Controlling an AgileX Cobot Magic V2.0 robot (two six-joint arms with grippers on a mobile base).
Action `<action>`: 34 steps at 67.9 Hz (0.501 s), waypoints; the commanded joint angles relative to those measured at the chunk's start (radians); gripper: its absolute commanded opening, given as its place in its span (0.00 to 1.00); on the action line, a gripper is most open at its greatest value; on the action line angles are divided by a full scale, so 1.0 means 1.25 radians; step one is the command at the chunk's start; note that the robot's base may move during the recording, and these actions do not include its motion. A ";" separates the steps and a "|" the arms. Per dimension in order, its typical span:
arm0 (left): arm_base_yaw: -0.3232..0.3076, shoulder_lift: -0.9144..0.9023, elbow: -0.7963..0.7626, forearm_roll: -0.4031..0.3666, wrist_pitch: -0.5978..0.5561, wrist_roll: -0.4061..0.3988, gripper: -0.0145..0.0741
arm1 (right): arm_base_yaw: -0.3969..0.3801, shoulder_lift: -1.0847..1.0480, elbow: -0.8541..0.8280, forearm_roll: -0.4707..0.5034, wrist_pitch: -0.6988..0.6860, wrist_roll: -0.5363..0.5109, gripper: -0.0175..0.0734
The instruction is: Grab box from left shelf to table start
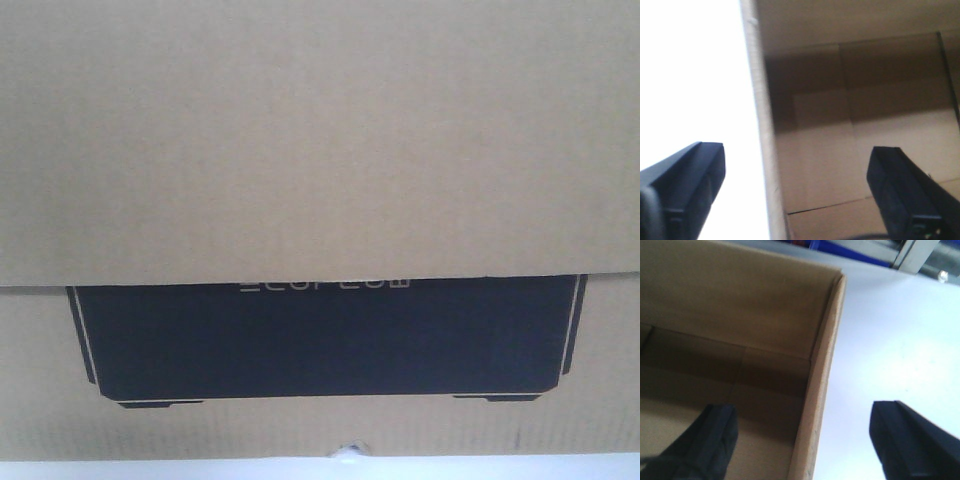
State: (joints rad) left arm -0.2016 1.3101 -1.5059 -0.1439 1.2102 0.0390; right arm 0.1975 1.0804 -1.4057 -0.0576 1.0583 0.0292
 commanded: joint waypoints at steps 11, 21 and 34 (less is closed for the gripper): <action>-0.005 -0.184 -0.012 0.003 -0.035 0.004 0.41 | -0.001 -0.139 0.043 -0.009 -0.064 -0.003 0.64; -0.005 -0.299 0.065 0.003 -0.093 0.004 0.19 | -0.001 -0.245 0.162 -0.009 -0.127 -0.003 0.38; -0.005 -0.457 0.238 0.006 -0.193 0.004 0.05 | -0.001 -0.382 0.344 -0.009 -0.239 -0.003 0.26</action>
State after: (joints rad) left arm -0.2016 0.8082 -1.2569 -0.1323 1.0872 0.0399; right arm 0.1975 0.6528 -1.0307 -0.0576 0.8999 0.0292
